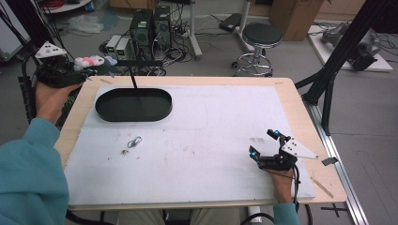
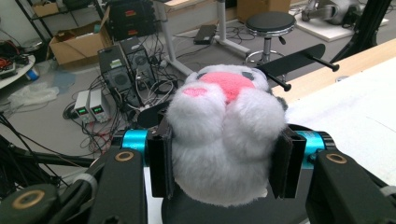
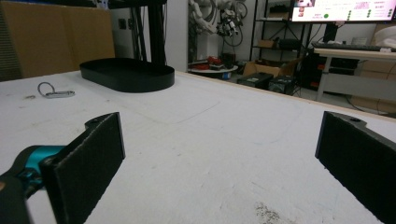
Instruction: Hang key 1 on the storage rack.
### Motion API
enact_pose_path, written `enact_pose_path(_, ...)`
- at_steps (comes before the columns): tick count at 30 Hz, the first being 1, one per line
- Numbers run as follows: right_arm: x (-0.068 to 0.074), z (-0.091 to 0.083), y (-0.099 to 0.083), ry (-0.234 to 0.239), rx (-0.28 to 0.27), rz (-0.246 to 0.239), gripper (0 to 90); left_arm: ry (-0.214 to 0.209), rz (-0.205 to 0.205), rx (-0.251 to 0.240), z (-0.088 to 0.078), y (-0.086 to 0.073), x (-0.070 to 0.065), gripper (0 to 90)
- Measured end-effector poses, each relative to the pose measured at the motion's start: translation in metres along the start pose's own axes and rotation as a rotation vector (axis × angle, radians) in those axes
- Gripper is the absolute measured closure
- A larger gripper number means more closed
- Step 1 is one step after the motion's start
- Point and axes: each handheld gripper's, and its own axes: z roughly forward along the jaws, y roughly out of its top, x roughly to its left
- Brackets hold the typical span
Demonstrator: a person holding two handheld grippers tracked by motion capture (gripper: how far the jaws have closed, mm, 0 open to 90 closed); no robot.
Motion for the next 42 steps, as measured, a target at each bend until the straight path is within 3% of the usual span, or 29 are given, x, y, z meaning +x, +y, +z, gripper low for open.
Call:
enact_pose_path(20, 0.002, 0.000, -0.003, 0.003, 0.000, -0.003, 0.6, 0.001, 0.018, 0.003, 0.010, 0.011, -0.004, 51.8)
enact_pose_path(32, 0.002, 0.000, -0.004, 0.003, -0.001, -0.003, 0.6, 0.010, 0.002, -0.014, 0.020, 0.010, -0.006, 51.9)
enact_pose_path(42, 0.002, 0.000, -0.004, 0.007, -0.001, -0.003, 0.6, -0.021, 0.003, -0.011, 0.028, 0.008, -0.017, 51.8)
